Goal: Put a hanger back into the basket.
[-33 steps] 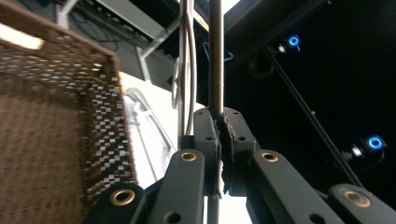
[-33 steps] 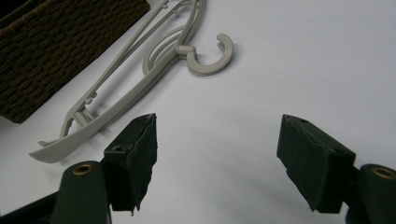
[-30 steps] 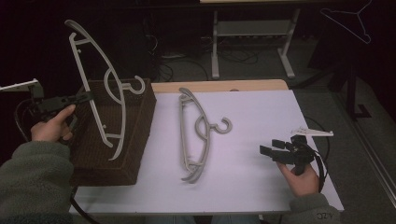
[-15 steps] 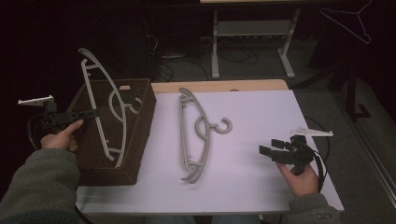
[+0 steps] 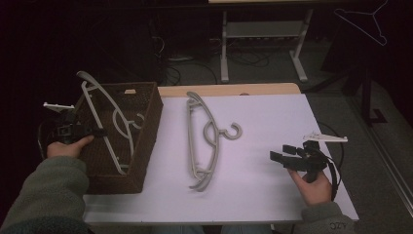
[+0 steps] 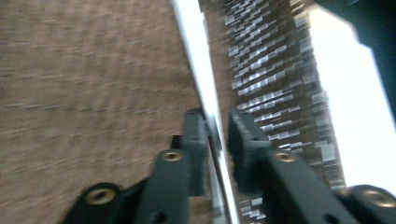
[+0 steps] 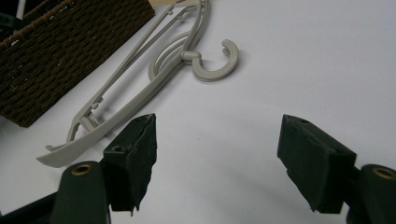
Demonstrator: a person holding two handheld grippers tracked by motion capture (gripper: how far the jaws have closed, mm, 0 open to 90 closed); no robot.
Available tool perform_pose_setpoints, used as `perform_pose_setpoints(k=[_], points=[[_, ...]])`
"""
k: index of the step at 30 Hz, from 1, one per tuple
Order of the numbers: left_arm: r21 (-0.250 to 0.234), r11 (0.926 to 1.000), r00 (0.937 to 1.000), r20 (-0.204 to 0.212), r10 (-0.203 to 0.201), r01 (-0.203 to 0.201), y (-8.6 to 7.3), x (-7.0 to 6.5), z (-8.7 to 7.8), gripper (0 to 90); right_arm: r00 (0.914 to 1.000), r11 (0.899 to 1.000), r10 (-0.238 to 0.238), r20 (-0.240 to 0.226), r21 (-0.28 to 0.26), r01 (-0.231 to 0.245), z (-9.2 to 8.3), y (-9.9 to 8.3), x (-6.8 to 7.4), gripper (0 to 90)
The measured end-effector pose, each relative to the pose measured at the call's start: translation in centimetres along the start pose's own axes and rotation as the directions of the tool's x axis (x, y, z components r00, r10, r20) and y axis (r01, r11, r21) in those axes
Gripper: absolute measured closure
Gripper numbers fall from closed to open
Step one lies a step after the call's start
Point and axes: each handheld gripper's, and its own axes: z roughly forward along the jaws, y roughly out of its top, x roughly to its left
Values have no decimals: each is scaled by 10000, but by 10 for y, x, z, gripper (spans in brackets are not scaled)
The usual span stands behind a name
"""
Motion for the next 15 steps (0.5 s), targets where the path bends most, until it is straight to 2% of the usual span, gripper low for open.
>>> perform_pose_setpoints(k=[2,3,6,10,14,15], points=[[-23,9998,9991,-377,211,-212,-1,1,-3,657,10000,10000,40,10,51,-40,0,0,1,274],[-100,9997,9987,-454,228,-233,-1,2,-6,609,10000,10000,25,1,39,-25,1,0,1,274],[-307,9990,9987,-397,323,-335,-2,2,-13,610,10000,10000,-28,-18,57,28,2,0,2,274],[-542,9953,9961,-415,780,-802,-3,-7,-20,605,9999,9999,-120,-34,77,120,4,1,3,274],[-625,9902,9921,-226,1235,-1247,-5,-15,-22,603,9999,9998,-126,-39,133,127,5,3,4,273],[-692,9903,9927,-182,1194,-1204,-6,-18,-22,603,9999,9998,-129,-35,151,130,4,3,5,273]])
